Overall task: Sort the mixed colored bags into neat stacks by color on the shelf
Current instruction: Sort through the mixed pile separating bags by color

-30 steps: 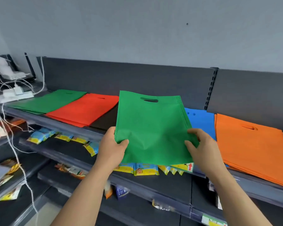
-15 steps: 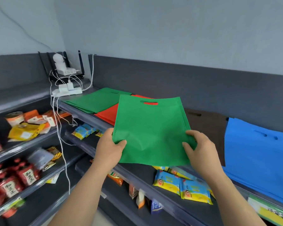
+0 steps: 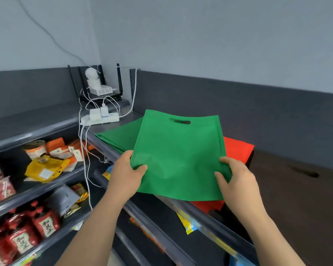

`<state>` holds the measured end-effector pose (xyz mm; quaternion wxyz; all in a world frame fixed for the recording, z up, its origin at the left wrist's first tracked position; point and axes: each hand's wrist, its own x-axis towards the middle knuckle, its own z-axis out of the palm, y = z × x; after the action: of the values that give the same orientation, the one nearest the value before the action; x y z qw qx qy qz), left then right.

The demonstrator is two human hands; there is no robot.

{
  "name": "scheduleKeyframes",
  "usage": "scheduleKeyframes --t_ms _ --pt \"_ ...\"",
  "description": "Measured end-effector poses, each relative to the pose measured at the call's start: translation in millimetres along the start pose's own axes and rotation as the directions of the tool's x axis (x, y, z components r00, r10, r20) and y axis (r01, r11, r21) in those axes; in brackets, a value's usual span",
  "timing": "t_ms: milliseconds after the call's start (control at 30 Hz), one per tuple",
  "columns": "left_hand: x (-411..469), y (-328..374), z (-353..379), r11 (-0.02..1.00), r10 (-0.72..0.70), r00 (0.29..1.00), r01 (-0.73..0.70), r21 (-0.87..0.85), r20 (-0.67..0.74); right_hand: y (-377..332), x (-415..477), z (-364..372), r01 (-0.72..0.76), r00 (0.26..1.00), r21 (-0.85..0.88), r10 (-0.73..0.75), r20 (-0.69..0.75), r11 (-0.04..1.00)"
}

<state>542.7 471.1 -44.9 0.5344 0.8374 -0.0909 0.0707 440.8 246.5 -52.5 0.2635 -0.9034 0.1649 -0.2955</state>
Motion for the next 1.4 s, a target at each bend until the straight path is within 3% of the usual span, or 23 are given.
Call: scheduleKeyframes --t_ms 300,767,1033,1233,1400 --pt "115 -62 -34 0.999 0.043 0.998 -0.044 0.013 0.044 -48 48 92 -0.056 0.998 -0.099 0.055 -0.011 0.994" --pt "293 -118 -83 0.974 0.083 0.938 -0.147 0.171 0.335 -143 100 213 -0.279 0.960 -0.256 0.276 -0.047 0.926" --pt "325 -138 -72 0.932 0.075 0.914 -0.207 0.299 0.398 -153 105 237 -0.321 0.934 -0.543 0.354 -0.045 0.776" --pt "322 -139 -66 0.779 0.170 0.897 -0.376 0.502 0.408 -156 104 239 -0.308 0.933 -0.603 0.358 -0.040 0.736" --pt "302 -119 -62 0.785 0.350 0.839 -0.506 0.358 0.417 -159 103 221 -0.304 0.951 -0.523 0.289 -0.112 0.797"
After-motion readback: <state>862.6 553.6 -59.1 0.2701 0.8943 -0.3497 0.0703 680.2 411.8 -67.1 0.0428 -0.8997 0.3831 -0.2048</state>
